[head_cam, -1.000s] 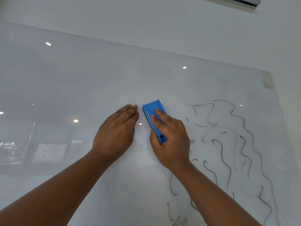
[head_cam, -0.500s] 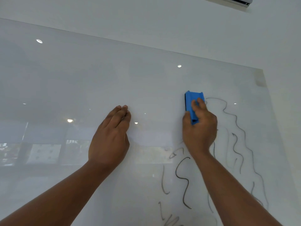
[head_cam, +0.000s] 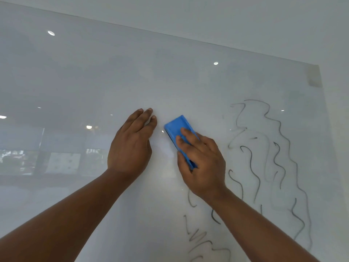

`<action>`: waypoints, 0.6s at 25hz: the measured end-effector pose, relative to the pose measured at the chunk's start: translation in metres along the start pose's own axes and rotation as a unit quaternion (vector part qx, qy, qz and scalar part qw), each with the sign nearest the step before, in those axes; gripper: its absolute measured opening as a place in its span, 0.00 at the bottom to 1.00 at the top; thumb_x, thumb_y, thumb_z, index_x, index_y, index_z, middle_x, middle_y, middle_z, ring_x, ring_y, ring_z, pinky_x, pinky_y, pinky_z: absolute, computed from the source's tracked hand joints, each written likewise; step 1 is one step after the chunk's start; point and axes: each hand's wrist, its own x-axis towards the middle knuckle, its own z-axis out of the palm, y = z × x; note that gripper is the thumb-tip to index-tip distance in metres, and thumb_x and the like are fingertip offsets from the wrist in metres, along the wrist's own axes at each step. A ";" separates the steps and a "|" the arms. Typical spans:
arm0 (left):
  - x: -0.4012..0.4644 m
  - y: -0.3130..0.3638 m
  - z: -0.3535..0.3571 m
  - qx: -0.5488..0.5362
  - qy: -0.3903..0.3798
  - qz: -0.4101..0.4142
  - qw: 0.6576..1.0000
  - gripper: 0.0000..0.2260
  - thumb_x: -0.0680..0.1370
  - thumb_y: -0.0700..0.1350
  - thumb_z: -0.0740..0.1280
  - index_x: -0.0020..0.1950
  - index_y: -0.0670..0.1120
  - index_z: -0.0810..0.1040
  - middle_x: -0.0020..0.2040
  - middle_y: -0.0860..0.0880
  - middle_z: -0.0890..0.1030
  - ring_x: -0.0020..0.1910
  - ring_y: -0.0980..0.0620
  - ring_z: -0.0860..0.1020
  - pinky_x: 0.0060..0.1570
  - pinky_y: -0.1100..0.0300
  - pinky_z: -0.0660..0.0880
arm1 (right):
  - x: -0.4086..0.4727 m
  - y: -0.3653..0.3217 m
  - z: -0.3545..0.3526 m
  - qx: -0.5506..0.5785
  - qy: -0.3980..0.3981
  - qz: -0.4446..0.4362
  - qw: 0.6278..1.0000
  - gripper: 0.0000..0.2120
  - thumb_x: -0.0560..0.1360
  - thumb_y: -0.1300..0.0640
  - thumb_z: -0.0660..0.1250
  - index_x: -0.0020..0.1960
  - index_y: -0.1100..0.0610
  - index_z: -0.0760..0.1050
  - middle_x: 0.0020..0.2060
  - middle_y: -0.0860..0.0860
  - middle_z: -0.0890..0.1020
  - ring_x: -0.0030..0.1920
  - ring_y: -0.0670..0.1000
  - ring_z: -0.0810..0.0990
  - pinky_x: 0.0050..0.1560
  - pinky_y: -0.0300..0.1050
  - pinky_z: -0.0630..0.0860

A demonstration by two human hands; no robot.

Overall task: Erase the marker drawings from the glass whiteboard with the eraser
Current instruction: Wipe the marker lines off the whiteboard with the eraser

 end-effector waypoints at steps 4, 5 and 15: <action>-0.005 0.000 0.001 -0.015 0.010 -0.009 1.000 0.24 0.72 0.24 0.65 0.65 0.38 0.80 0.69 0.43 0.77 0.71 0.42 0.73 0.68 0.52 0.67 | 0.010 0.015 -0.013 -0.017 0.072 0.195 0.978 0.18 0.76 0.56 0.70 0.66 0.52 0.79 0.69 0.47 0.79 0.60 0.54 0.79 0.58 0.47 0.78; -0.007 0.000 0.000 -0.014 0.011 -0.007 1.000 0.23 0.72 0.24 0.65 0.65 0.37 0.80 0.69 0.42 0.77 0.71 0.42 0.73 0.68 0.52 0.67 | 0.001 0.001 -0.005 -0.017 0.077 0.209 0.975 0.18 0.76 0.56 0.70 0.66 0.51 0.79 0.69 0.47 0.79 0.59 0.54 0.79 0.58 0.46 0.77; -0.032 0.005 0.001 -0.013 -0.002 0.040 0.999 0.24 0.71 0.22 0.66 0.65 0.35 0.79 0.68 0.40 0.78 0.69 0.39 0.74 0.68 0.50 0.67 | -0.051 -0.033 -0.005 -0.024 0.060 0.095 0.993 0.15 0.76 0.57 0.72 0.62 0.54 0.82 0.65 0.49 0.82 0.54 0.55 0.80 0.55 0.41 0.76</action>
